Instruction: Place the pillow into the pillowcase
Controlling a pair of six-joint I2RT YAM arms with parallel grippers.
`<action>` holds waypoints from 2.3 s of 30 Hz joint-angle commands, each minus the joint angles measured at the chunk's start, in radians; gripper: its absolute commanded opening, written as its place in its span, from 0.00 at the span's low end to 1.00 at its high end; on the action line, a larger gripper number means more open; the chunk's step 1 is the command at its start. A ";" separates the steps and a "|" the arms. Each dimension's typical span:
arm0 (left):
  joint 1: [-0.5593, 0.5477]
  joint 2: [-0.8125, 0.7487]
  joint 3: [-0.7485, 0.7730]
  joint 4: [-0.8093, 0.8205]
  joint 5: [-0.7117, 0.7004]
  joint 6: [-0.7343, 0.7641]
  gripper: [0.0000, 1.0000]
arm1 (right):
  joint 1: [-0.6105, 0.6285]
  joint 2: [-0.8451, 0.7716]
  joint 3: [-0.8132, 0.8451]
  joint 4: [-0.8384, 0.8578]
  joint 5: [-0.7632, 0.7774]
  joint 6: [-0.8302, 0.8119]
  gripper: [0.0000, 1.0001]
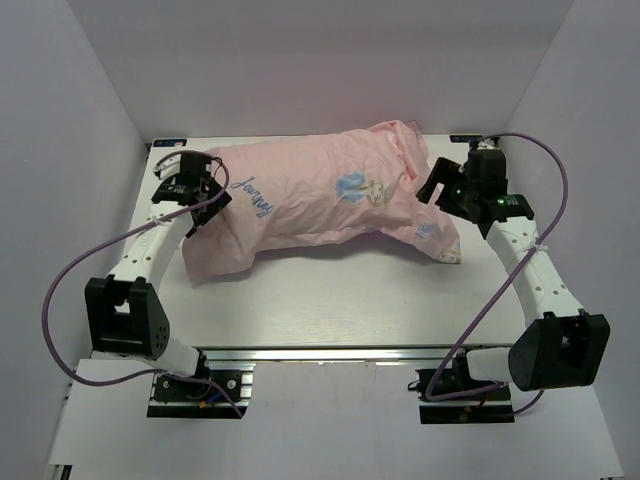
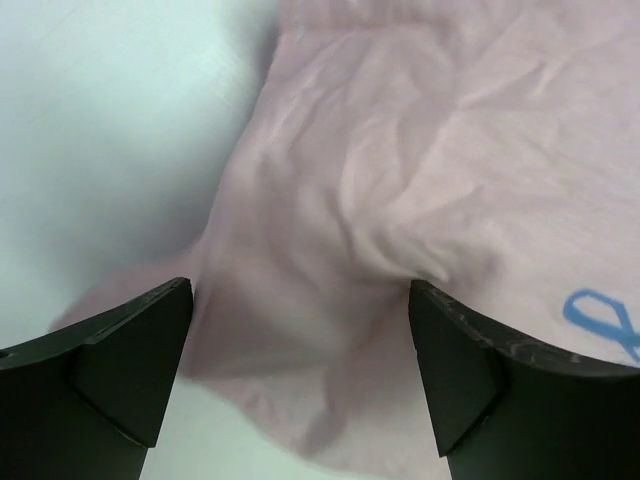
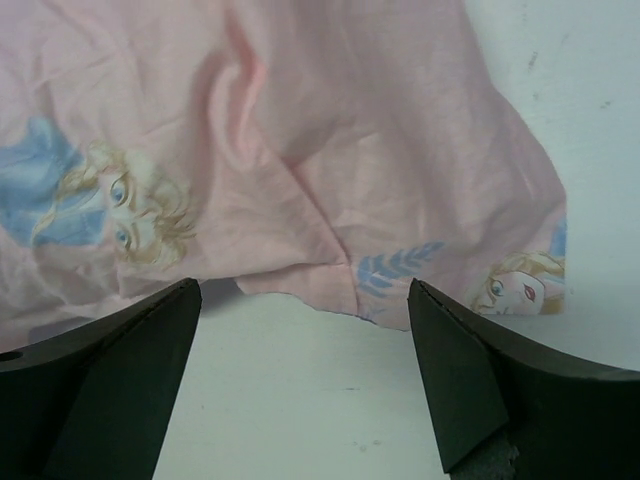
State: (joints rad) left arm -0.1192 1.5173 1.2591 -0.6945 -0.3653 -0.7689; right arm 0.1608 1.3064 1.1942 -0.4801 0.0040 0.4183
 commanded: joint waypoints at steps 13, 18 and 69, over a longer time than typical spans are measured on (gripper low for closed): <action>0.021 -0.541 -0.449 -0.461 -0.072 -0.411 0.98 | -0.122 -0.058 -0.140 -0.055 0.154 0.163 0.89; 0.024 -0.549 -0.570 -0.199 -0.035 -0.395 0.98 | -0.150 -0.044 -0.174 -0.035 0.156 0.186 0.89; 0.066 -0.305 -0.672 0.337 0.035 -0.096 0.27 | -0.287 0.016 -0.259 -0.038 0.077 0.096 0.89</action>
State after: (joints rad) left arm -0.0544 1.3045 0.5774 -0.2703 -0.3294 -0.8780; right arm -0.1188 1.3289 0.9321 -0.5282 0.1009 0.5415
